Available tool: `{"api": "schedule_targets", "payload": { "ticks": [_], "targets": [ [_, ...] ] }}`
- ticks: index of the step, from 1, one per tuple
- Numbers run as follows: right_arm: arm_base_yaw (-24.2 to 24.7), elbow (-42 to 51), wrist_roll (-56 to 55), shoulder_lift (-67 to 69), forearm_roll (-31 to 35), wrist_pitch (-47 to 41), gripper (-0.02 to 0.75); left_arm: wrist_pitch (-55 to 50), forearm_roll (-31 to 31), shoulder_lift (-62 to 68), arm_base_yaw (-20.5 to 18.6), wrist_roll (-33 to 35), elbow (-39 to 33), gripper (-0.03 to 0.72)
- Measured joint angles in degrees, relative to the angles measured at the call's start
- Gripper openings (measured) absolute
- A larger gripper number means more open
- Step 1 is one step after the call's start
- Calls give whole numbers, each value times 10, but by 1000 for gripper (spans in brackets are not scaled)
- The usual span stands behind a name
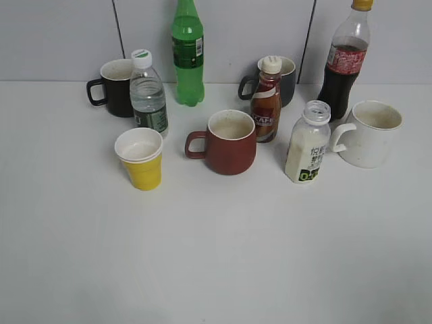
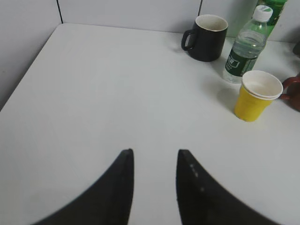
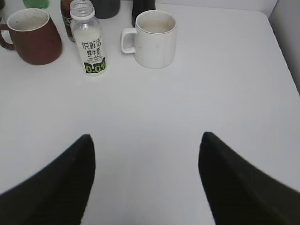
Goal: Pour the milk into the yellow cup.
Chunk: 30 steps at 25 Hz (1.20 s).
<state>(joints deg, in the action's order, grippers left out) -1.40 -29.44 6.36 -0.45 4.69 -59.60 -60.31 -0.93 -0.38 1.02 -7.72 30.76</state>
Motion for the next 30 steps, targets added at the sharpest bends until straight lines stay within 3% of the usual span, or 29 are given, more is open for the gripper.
{"api": "schedule_targets", "payload": {
  "ticks": [30],
  "targets": [
    [0, 0, 0, 0, 0, 0, 515, 0, 0, 0, 0, 0, 0, 241]
  ]
}}
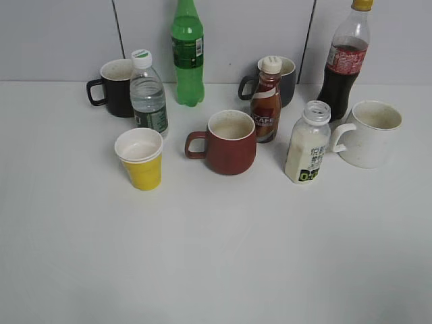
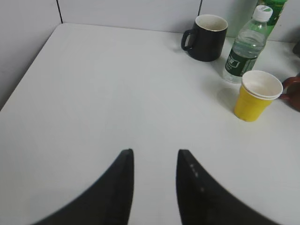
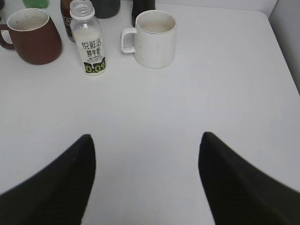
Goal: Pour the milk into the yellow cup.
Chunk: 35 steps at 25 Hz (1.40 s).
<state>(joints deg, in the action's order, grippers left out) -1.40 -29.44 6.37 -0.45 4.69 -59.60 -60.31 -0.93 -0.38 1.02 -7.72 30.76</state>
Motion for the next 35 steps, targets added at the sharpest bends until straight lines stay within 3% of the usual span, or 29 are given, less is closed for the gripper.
{"api": "schedule_targets", "payload": {
  "ticks": [12, 15, 23, 24, 25, 31, 35],
  "targets": [
    [0, 0, -1, 0, 7, 1, 514, 3, 9, 0, 3, 0, 0, 241],
    [0, -11, -1, 15, 22, 42, 514, 24, 23, 1, 10, 0, 4, 241],
    [-18, 28, 5, 153, 70, 290, 515, 375, 9, 136, 21, 0, -38, 241],
    [-29, 38, 14, 175, 75, 335, 515, 375, 9, 136, 21, 0, -38, 241],
    [-41, 48, 29, 200, 77, 376, 515, 501, 9, 205, 23, 0, -69, 241],
    [-102, 60, 73, 382, 80, 573, 515, 793, -2, 434, 22, 0, -91, 241],
    [-131, 60, 40, 523, 84, 682, 514, 881, -38, 549, 23, 0, -91, 244]
  ]
}}
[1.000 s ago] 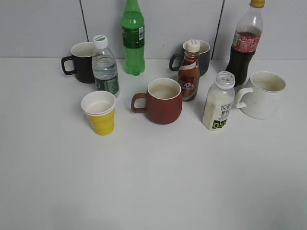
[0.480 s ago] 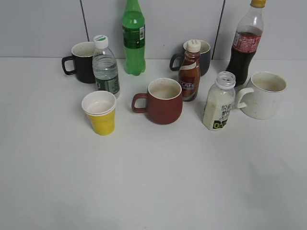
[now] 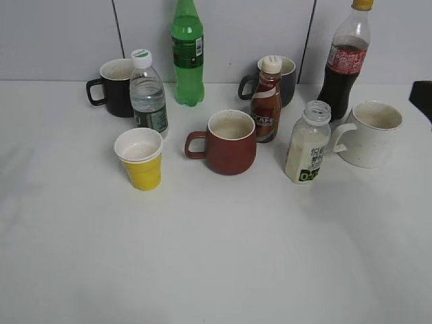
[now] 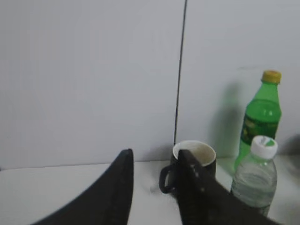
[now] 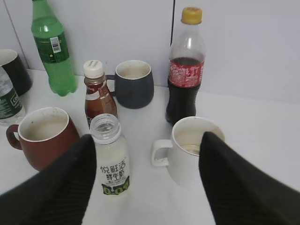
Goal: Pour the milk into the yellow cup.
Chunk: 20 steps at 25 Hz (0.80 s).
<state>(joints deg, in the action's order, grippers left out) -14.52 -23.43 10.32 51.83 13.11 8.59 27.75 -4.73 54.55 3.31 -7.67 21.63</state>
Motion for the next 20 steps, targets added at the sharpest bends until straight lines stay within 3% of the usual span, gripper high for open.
{"api": "schedule_targets", "payload": {
  "ticks": [2, 9, 17, 20],
  "targets": [
    [-13, 1, -26, 55, -4, 54, 514, 74, -42, 115, 16, 0, 0, 248],
    [-60, 5, -46, 232, -42, 238, 514, 125, -60, 281, 74, 0, -9, 252],
    [-66, 48, -79, 376, -162, 426, 514, 307, -121, 431, 84, 2, -51, 253],
    [-66, 51, -81, 431, -181, 476, 514, 378, -153, 494, 85, 29, -51, 293]
  ]
}}
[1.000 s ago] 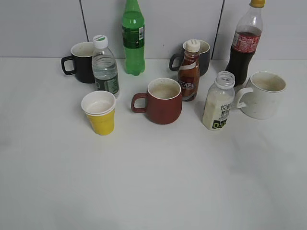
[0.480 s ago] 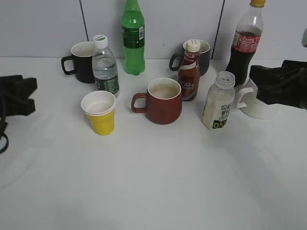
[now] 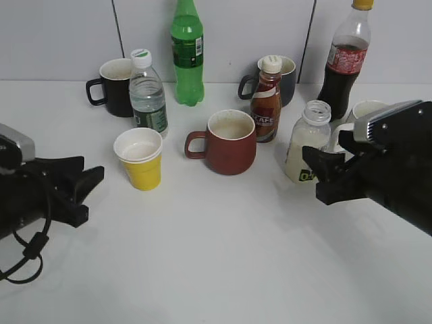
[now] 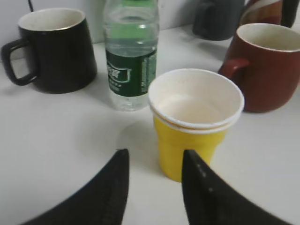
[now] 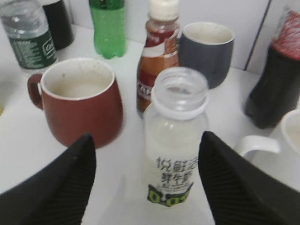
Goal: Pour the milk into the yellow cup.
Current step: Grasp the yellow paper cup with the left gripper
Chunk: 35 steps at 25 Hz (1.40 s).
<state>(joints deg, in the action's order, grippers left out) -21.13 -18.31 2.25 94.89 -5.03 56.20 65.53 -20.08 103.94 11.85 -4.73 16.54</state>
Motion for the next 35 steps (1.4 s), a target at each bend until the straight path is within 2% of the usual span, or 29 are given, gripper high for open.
{"api": "schedule_targets", "payload": {
  "ticks": [3, 4, 5, 9, 13, 14, 18, 22, 35],
  "targets": [
    [0, 0, 0, 57, -1, 57, 519, 31, -8, 62, 1, 29, 0, 450],
    [0, 0, 0, 77, 1, 82, 527, 32, -9, 68, 1, 31, 2, 479],
    [0, 0, 2, 96, 2, 102, 536, 31, -6, 89, 1, 35, 8, 546],
    [0, -3, 2, 155, 29, 122, 568, 33, -19, 126, 1, 38, 44, 620],
    [0, -23, 2, 188, 44, 125, 575, 34, -26, 135, 1, 39, 64, 627],
    [0, -30, 2, 190, 44, 125, 575, 37, -31, 150, 1, 39, 94, 629],
    [0, -51, 2, 193, 50, 130, 576, 38, -53, 175, 1, 38, 125, 629],
    [0, -64, 2, 193, 50, 130, 576, 38, -97, 224, 1, 16, 182, 629],
    [0, -79, 3, 195, 55, 130, 577, 38, -147, 253, 3, -37, 284, 620]
  ]
}}
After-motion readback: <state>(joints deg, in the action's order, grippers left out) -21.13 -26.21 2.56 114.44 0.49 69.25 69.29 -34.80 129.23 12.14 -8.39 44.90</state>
